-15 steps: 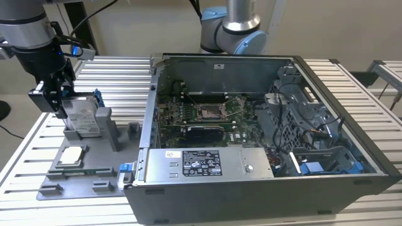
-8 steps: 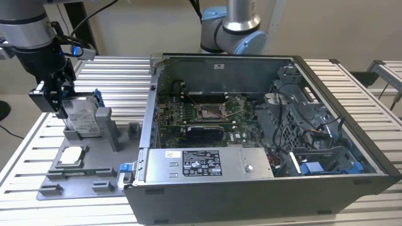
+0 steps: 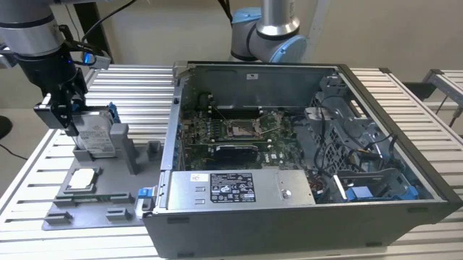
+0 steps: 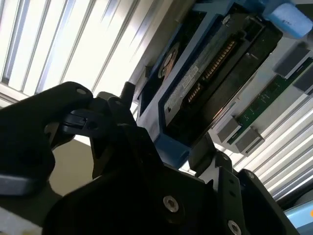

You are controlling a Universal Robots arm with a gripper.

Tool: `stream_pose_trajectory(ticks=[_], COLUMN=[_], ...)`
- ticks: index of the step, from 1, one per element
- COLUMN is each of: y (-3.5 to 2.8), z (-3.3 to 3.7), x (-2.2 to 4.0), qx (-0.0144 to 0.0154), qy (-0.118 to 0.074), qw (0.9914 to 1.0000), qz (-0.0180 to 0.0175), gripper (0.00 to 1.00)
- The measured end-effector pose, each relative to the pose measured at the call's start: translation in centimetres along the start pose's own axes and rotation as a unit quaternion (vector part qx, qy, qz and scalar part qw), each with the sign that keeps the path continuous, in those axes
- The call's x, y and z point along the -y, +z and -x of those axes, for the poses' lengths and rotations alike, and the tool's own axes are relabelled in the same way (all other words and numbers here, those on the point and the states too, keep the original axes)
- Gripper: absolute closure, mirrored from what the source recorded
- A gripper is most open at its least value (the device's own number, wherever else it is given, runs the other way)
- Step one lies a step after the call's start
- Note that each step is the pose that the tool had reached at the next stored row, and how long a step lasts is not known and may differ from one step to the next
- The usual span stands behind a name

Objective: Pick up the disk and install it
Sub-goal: 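Pick up the disk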

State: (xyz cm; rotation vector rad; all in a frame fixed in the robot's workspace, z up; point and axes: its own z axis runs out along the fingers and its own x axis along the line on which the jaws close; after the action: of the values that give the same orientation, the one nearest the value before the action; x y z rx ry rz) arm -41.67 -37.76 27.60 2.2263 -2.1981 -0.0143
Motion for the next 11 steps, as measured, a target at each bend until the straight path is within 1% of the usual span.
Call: stream_pose_trajectory(ticks=[11], y=[0.0], z=[0.0], x=[0.04], qx=[0.0], qy=[0.0], qw=[1.0], qz=[0.0001], gripper=[1.0])
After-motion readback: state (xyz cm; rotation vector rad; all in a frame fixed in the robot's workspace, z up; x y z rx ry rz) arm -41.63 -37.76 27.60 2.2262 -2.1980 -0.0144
